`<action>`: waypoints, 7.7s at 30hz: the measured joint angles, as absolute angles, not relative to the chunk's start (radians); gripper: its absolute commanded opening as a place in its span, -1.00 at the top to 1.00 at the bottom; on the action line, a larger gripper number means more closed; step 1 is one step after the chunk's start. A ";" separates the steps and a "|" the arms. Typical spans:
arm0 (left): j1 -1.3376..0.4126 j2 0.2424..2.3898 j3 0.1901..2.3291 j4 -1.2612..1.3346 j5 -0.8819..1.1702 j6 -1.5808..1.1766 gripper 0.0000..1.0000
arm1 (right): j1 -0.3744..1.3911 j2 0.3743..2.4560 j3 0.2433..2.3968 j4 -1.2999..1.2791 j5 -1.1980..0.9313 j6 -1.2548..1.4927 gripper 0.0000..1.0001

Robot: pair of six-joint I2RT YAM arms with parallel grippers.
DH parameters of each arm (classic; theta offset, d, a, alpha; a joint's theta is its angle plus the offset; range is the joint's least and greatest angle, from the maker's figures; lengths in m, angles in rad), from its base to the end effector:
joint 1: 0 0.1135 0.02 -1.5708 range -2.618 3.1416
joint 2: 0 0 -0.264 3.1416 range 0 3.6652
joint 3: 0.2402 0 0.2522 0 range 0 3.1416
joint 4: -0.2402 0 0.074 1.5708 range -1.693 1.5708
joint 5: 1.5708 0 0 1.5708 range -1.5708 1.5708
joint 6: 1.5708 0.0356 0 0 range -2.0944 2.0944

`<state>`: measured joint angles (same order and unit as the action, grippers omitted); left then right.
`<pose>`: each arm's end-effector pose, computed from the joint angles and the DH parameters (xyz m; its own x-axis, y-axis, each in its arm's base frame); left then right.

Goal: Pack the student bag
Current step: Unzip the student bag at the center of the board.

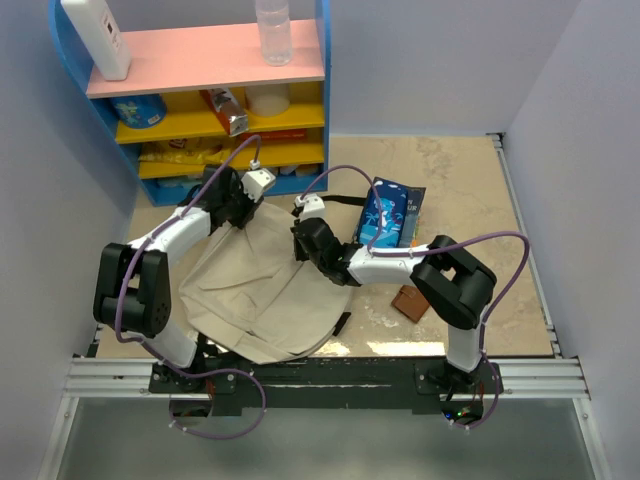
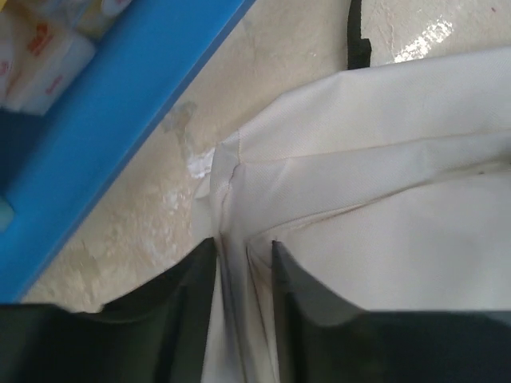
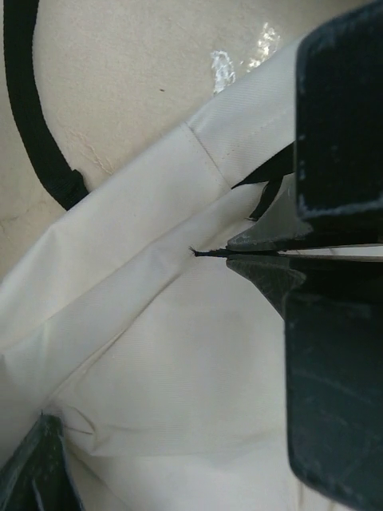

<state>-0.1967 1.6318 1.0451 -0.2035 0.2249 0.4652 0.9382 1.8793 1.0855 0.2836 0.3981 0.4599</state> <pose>0.3415 -0.0762 0.2141 -0.4682 0.5392 -0.7000 0.6204 0.7647 0.1741 0.2523 0.3208 0.1803 -0.4999 0.0101 -0.8660 -0.3588 0.9077 0.2177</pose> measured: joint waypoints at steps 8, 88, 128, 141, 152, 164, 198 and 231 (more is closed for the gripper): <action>-0.132 1.542 1.070 -0.349 0.287 0.482 -0.58 | 0.939 1.925 1.120 0.276 0.389 0.445 1.00; -0.353 1.890 1.140 -0.133 0.295 0.402 0.32 | 1.240 1.834 1.076 0.191 0.469 0.523 1.00; -0.402 1.917 1.224 -0.335 0.503 0.464 -0.06 | 1.129 1.779 1.001 0.184 0.436 0.482 1.00; -0.426 1.938 1.235 -0.302 0.456 0.425 0.00 | 1.267 1.843 1.071 0.194 0.397 0.473 1.00; -0.430 1.953 1.256 -0.301 0.439 0.400 0.02 | 1.300 1.893 1.135 0.195 0.313 0.418 1.00; -0.435 1.962 1.273 -0.289 0.414 0.399 -0.06 | 1.355 1.922 1.136 0.187 0.216 0.394 -0.46; -0.331 1.783 1.088 -0.255 0.374 0.402 -0.11 | 1.196 1.936 1.265 -0.187 0.744 0.688 0.21; -0.389 1.527 0.881 -0.391 0.506 0.430 -0.19 | 1.157 1.845 0.960 0.074 0.672 0.903 0.63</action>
